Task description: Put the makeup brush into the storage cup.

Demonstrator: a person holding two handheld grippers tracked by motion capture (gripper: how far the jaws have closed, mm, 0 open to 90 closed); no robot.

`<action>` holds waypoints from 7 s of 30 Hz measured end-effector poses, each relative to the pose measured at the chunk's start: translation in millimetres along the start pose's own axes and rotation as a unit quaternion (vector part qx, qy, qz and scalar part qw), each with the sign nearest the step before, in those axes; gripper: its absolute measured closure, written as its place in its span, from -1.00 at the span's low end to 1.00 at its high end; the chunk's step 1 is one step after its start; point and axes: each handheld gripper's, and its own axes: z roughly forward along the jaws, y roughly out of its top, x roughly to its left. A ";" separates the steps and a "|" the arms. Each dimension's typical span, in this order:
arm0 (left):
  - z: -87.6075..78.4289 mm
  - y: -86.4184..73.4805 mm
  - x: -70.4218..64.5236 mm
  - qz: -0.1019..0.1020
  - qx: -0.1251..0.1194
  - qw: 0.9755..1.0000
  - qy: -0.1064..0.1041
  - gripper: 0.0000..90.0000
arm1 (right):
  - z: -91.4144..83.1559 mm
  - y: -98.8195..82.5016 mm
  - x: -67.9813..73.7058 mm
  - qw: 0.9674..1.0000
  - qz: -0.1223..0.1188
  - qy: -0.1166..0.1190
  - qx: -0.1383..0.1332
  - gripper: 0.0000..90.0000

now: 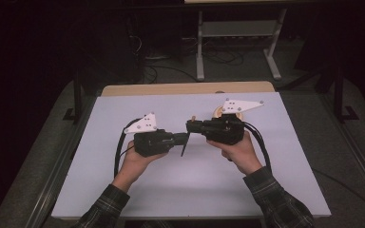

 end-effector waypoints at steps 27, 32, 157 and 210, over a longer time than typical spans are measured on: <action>-13.6 -2.0 1.2 0.017 0.067 0.997 0.012 -0.03 | -11.9 1.6 -0.5 0.998 -0.036 -0.033 0.025 0.84; -20.9 -2.9 -1.4 0.025 0.090 0.995 0.024 -0.16 | -16.3 2.4 -1.5 0.998 -0.041 -0.040 0.026 0.85; -94.1 -58.2 -0.2 -0.030 0.089 0.990 0.108 -0.80 | -59.4 28.3 -115.4 0.967 -0.005 -0.246 0.066 0.84; -93.5 -57.8 0.5 -0.031 0.091 0.990 0.107 -0.80 | -46.0 9.9 -125.8 0.964 0.020 -0.251 0.091 -0.79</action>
